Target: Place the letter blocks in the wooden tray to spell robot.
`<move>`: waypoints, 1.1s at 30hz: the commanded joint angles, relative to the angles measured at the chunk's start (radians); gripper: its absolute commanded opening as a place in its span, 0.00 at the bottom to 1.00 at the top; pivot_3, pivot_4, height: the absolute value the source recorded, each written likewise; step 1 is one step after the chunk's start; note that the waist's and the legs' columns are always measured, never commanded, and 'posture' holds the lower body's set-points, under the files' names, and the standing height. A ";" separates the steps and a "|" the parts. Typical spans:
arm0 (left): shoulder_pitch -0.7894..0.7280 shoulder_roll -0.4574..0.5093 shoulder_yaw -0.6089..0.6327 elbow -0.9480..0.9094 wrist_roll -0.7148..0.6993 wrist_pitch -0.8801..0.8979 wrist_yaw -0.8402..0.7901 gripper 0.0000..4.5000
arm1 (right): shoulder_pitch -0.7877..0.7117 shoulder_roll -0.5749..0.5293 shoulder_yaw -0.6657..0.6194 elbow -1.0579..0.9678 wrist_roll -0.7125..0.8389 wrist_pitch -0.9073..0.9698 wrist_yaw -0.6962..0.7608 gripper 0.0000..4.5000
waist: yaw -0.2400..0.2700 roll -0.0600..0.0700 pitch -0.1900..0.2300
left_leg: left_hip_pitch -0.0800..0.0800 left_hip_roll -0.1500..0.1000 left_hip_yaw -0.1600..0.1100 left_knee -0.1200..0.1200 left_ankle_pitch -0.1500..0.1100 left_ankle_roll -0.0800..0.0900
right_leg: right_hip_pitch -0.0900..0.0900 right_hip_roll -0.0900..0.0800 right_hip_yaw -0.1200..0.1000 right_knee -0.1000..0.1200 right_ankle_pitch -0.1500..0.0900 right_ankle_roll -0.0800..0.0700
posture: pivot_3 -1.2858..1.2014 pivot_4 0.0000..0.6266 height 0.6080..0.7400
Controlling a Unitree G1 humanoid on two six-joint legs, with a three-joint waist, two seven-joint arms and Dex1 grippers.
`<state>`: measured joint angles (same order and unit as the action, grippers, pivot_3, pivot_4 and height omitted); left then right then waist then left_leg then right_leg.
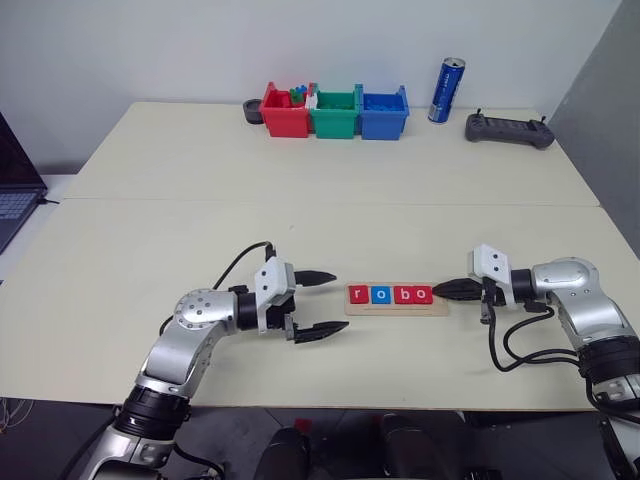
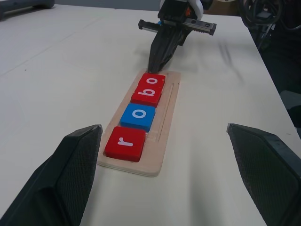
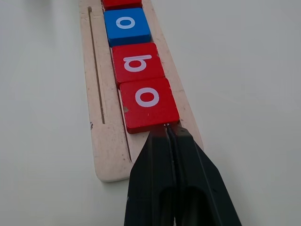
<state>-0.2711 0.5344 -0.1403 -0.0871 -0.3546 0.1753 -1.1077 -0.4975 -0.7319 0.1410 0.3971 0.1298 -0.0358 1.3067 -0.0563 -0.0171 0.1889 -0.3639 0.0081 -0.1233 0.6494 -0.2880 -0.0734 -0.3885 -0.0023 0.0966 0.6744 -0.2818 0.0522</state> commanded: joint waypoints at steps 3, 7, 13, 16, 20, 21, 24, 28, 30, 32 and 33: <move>0.001 0.008 0.018 -0.044 -0.017 0.003 0.004 1.00 | -0.014 0.010 0.000 -0.026 0.001 -0.011 0.002 0.01 | 0.000 0.000 0.000 | 0.000 0.000 0.000 0.000 0.000 0.000 | 0.000 0.000 0.000 0.000 0.000 0.000 | 0.52 0.24 1.00; -0.002 0.008 0.020 -0.042 -0.017 0.005 0.006 1.00 | -0.016 0.018 0.005 -0.030 -0.001 -0.009 0.003 0.01 | 0.000 0.000 0.000 | 0.000 0.000 0.000 0.000 0.000 0.000 | 0.000 0.000 0.000 0.000 0.000 0.000 | 0.52 0.24 1.00; -0.003 0.008 0.021 -0.042 -0.016 0.006 0.008 1.00 | -0.022 0.029 0.010 -0.031 -0.002 -0.006 0.001 0.01 | 0.000 0.000 0.000 | 0.000 0.000 0.000 0.000 0.000 0.000 | 0.000 0.000 0.000 0.000 0.000 0.000 | 0.52 0.24 1.00; -0.002 0.008 0.021 -0.042 -0.016 0.007 0.008 1.00 | -0.027 0.033 0.014 -0.030 -0.001 -0.004 -0.001 0.01 | 0.000 0.000 0.000 | 0.000 0.000 0.000 0.000 0.000 0.000 | 0.000 0.000 0.000 0.000 0.000 0.000 | 0.52 0.24 1.00; 0.007 0.009 0.020 -0.047 -0.016 0.006 0.007 1.00 | -0.034 0.034 0.010 -0.030 0.005 0.001 0.000 0.01 | 0.000 0.000 0.000 | 0.000 0.000 0.000 0.000 0.000 0.000 | 0.000 0.000 0.000 0.000 0.000 0.000 | 0.52 0.24 1.00; 0.008 0.010 0.020 -0.048 -0.016 0.006 0.006 1.00 | -0.036 0.032 0.008 -0.031 0.007 0.003 0.001 0.01 | 0.000 0.000 0.000 | 0.000 0.000 0.000 0.000 0.000 0.000 | 0.000 0.000 0.000 0.000 0.000 0.000 | 0.52 0.24 1.00; 0.009 0.010 0.019 -0.048 -0.017 0.006 0.005 1.00 | -0.035 0.018 -0.002 -0.039 0.015 0.013 0.007 0.01 | 0.000 0.000 0.000 | 0.000 0.000 0.000 0.000 0.000 0.000 | 0.000 0.000 0.000 0.000 0.000 0.000 | 0.52 0.24 1.00; 0.001 0.004 0.013 -0.042 -0.016 0.005 0.004 1.00 | -0.016 -0.017 -0.027 -0.092 0.040 0.048 0.015 0.01 | 0.000 0.000 0.000 | 0.000 0.000 0.000 0.000 0.000 0.000 | 0.000 0.000 0.000 0.000 0.000 0.000 | 0.52 0.24 1.00; -0.003 0.001 0.011 -0.037 -0.015 0.003 0.003 1.00 | 0.006 -0.047 -0.052 -0.151 0.063 0.091 0.014 0.01 | 0.001 0.000 0.000 | 0.000 0.000 0.000 0.000 0.000 0.000 | 0.000 0.000 0.000 0.000 0.000 0.000 | 0.52 0.24 1.00; -0.005 -0.002 0.009 -0.032 -0.014 -0.001 0.001 1.00 | 0.040 -0.078 -0.088 -0.227 0.091 0.149 -0.002 0.01 | 0.002 0.000 0.000 | 0.000 0.000 0.000 0.000 0.000 0.000 | 0.000 0.000 0.000 0.000 0.000 0.000 | 0.52 0.24 1.00; -0.004 -0.004 0.007 -0.031 -0.014 -0.004 -0.001 1.00 | 0.061 -0.091 -0.109 -0.266 0.107 0.183 -0.016 0.01 | 0.003 0.000 0.000 | 0.000 0.000 0.000 0.000 0.000 0.000 | 0.000 0.000 0.000 0.000 0.000 0.000 | 0.52 0.24 1.00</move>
<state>-0.2692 0.5326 -0.1407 -0.0897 -0.3547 0.1856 -1.1037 -0.4465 -0.8024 0.0819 0.1986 0.1931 0.1049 1.3030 -0.0536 -0.0171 0.1889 -0.3643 0.0080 -0.1237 0.6494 -0.2881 -0.0734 -0.3886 -0.0024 0.0964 0.6744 -0.2818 0.0523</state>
